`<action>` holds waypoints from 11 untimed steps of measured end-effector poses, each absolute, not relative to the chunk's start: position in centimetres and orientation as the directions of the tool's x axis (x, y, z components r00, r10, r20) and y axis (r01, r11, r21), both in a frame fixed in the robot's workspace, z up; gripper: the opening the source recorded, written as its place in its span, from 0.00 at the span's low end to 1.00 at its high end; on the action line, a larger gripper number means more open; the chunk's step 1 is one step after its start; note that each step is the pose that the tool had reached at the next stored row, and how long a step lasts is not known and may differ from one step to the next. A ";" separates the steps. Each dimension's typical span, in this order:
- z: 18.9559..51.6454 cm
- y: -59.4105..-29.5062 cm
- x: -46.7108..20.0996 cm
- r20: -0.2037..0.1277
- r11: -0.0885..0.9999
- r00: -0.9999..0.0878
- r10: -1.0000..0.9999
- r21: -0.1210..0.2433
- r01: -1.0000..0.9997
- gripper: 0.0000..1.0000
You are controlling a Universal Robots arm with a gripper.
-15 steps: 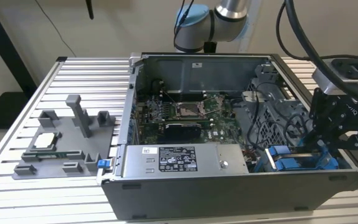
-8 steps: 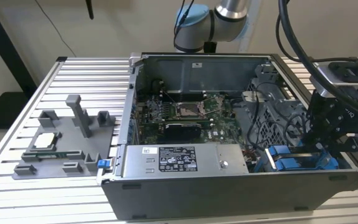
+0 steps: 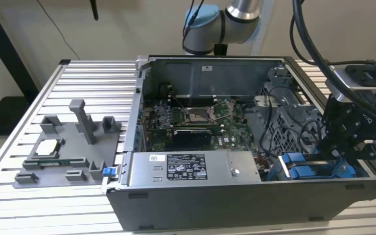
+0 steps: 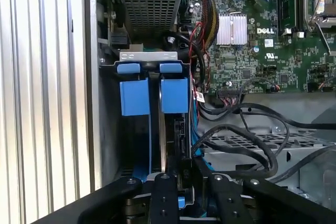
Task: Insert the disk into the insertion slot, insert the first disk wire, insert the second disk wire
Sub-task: 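Insert the first disk wire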
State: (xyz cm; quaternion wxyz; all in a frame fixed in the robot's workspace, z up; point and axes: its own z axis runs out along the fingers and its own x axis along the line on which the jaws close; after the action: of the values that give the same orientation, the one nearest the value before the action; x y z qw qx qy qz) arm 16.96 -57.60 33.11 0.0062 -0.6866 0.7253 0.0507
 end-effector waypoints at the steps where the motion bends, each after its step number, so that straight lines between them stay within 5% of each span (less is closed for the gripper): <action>1: 33.1 -57.6 17.0 -0.079 0.052 -0.057 -0.995 0.065 -0.997 1.00; 11: 35.2 -57.6 17.0 -0.080 0.052 -0.057 -0.995 0.065 -0.997 1.00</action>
State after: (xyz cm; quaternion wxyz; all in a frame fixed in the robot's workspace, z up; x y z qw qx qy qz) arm 16.97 -57.59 35.17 0.0068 -0.6866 0.7252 0.0514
